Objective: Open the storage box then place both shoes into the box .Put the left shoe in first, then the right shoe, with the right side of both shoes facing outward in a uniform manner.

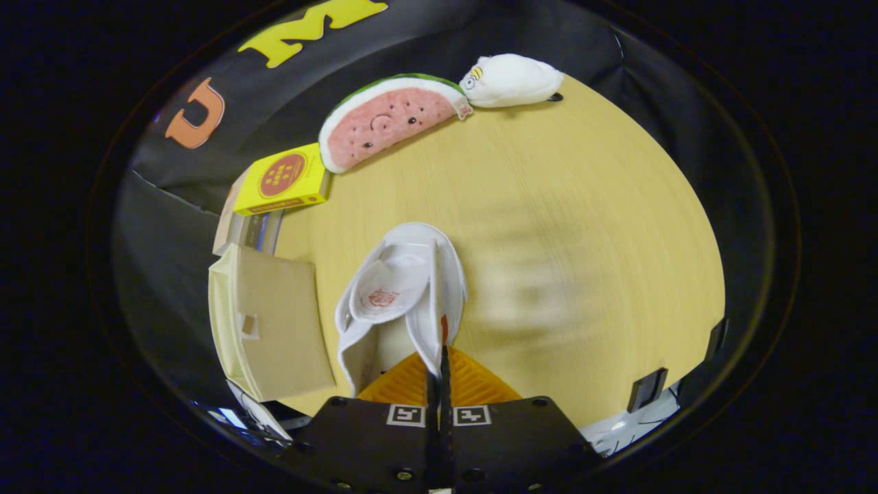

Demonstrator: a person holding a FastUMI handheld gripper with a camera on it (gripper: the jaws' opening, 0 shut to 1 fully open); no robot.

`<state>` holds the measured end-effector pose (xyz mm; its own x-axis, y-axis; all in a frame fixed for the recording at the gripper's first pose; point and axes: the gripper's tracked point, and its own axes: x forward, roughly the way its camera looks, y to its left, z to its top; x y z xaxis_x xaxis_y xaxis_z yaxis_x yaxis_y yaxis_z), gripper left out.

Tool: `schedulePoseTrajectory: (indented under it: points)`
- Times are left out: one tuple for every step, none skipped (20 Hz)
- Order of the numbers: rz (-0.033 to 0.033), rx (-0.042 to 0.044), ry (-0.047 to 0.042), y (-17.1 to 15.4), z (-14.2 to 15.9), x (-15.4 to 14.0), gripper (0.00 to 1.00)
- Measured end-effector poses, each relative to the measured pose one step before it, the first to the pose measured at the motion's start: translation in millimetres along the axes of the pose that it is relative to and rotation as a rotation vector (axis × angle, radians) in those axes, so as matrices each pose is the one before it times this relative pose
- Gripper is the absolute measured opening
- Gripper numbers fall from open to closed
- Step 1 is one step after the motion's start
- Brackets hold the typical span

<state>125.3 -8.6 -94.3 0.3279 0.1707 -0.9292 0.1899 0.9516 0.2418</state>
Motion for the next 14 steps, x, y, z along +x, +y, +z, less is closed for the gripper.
schedulePoseTrajectory:
  points:
    - [0.00299,-0.01118,-0.01601,6.53,-0.56,-6.58,0.00]
    - [0.00714,-0.01201,-0.01104,8.55,-2.01,-6.45,0.00]
    - [0.00921,-0.02192,-0.00995,10.33,-2.12,-7.68,0.00]
    - [0.00679,-0.01469,-0.01224,9.86,-1.25,-7.36,0.00]
    - [0.00490,-0.01792,-0.01311,12.49,-0.85,-8.12,0.00]
    - [0.00412,-0.01211,-0.01906,11.65,-0.14,-8.05,0.00]
    - [0.00515,-0.01361,-0.02107,15.13,2.39,-5.74,0.00]
    - [0.00740,-0.02105,-0.01402,14.19,0.43,-5.10,0.00]
    - [0.01218,-0.00543,-0.01034,15.52,1.02,-3.50,0.00]
    - [0.01234,-0.00116,-0.00915,15.40,-1.22,-3.97,0.00]
    - [0.01160,-0.00777,-0.01537,16.02,0.94,-1.84,0.00]
    - [0.00817,-0.01973,-0.02458,14.66,3.01,0.42,0.00]
    - [0.01253,-0.01298,-0.01745,16.63,2.39,0.16,0.00]
    - [0.02772,-0.00441,-0.01791,19.37,0.99,0.74,0.00]
